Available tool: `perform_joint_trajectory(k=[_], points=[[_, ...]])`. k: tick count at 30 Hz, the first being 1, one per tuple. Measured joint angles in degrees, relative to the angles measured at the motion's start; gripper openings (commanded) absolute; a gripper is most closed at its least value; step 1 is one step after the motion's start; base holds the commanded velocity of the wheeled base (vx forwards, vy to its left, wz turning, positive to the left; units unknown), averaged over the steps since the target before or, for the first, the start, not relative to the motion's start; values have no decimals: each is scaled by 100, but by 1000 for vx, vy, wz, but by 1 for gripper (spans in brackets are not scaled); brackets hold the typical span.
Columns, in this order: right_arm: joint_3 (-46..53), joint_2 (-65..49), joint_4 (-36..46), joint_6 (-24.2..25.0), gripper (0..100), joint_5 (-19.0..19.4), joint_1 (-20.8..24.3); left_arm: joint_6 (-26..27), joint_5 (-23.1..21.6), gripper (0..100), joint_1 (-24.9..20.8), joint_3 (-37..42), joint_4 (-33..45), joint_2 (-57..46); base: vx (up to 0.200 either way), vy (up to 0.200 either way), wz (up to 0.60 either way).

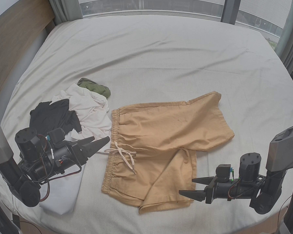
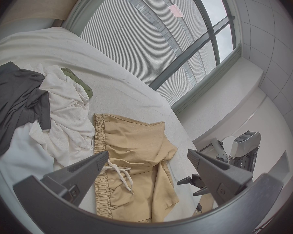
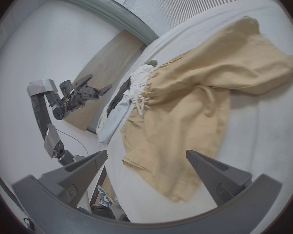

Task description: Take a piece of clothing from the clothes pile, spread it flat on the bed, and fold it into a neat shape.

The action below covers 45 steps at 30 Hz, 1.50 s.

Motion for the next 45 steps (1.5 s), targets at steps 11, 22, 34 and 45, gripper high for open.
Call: perform_joint_trajectory(k=[11, 22, 34, 45], points=[[510, 229, 7, -89, 100, -18, -546, 5, 2, 100, -11, 13, 0, 72, 0, 0, 0], [375, 786, -2, 347, 100, 17, -505, 7, 2, 100, -9, -11, 0, 157, 0, 0, 0], [129, 941, 0, 820, 100, 33, -272, 10, 2, 100, -4, -17, -2, 160, 0, 0, 0], [11, 1034, 20, 1262, 0, 37, -160, 10, 2, 100, -4, -12, 0, 157, 0, 0, 0]])
